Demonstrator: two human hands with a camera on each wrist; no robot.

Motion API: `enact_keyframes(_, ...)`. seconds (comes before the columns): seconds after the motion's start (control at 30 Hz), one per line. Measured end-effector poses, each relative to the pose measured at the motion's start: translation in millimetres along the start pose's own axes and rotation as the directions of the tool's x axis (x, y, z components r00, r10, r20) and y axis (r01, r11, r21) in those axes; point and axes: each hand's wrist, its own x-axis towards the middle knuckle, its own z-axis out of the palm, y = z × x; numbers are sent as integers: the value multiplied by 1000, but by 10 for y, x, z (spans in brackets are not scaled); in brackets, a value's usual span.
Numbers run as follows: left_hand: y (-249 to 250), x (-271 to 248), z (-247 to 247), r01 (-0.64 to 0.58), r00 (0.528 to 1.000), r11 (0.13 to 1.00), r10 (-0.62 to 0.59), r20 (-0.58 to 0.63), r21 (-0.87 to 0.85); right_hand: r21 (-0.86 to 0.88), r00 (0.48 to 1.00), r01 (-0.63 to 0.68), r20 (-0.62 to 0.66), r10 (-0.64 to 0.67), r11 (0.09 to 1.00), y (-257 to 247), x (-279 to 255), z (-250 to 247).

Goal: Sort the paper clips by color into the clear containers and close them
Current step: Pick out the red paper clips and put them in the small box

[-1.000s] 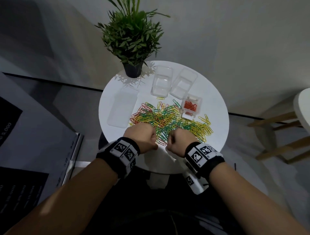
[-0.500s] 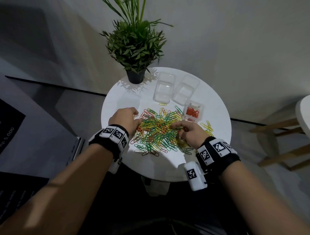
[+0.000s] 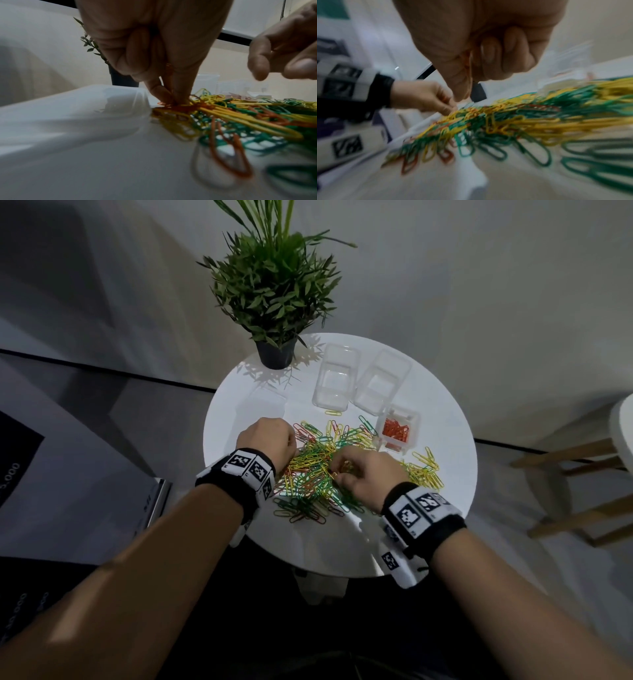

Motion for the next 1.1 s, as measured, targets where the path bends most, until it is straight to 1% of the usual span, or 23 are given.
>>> enact_keyframes(0.03,16,-5,8,-16,1000,1000,15,-2,-1,-82,998,56,41,-53,995,-41,29,45)
enact_keyframes(0.1,34,-14,19,-39,999,999,39,5,-16,-197,990,109,109,-89,974,-84,97,129)
enact_keyframes(0.13,32,-17,21,-44,999,999,44,11,-27,-222,990,107,119,-82,969,-81,124,160)
enact_keyframes(0.2,11,-17,20,-41,999,998,43,19,-56,-248,995,80,82,-62,965,-41,148,178)
enact_keyframes(0.3,-31,-3,12,-16,999,991,21,41,-132,-234,999,53,14,-52,971,73,112,150)
enact_keyframes(0.4,-63,23,8,23,998,969,-6,69,-247,-217,999,7,-37,-16,976,216,50,100)
enact_keyframes(0.47,-66,28,6,18,998,949,4,66,-314,-184,997,-22,-75,9,983,286,11,57)
enact_keyframes(0.53,-60,21,1,13,998,935,11,67,-355,-172,997,-17,-83,3,985,280,-26,39)
enact_keyframes(0.6,-61,12,6,27,995,913,16,102,-407,-150,997,33,-70,-44,988,197,-24,74)
enact_keyframes(0.67,-72,-5,10,68,988,857,15,156,-511,-136,995,83,-37,-89,987,62,30,140)
enact_keyframes(0.73,-100,-24,-9,111,981,767,16,193,-632,-169,995,97,13,-96,981,-75,116,198)
enact_keyframes(0.87,-136,-53,-64,143,977,645,27,210,-751,-271,993,109,68,-94,956,-250,234,237)
enact_keyframes(0.97,-125,-93,-85,174,973,562,27,229,-808,-309,994,105,56,-92,945,-268,257,251)
enact_keyframes(1.03,-101,-128,-87,169,976,534,27,217,-829,-301,994,111,15,-112,947,-236,249,261)
enact_keyframes(1.1,-83,-149,-82,155,979,533,32,202,-832,-250,995,92,-17,-100,964,-188,216,260)
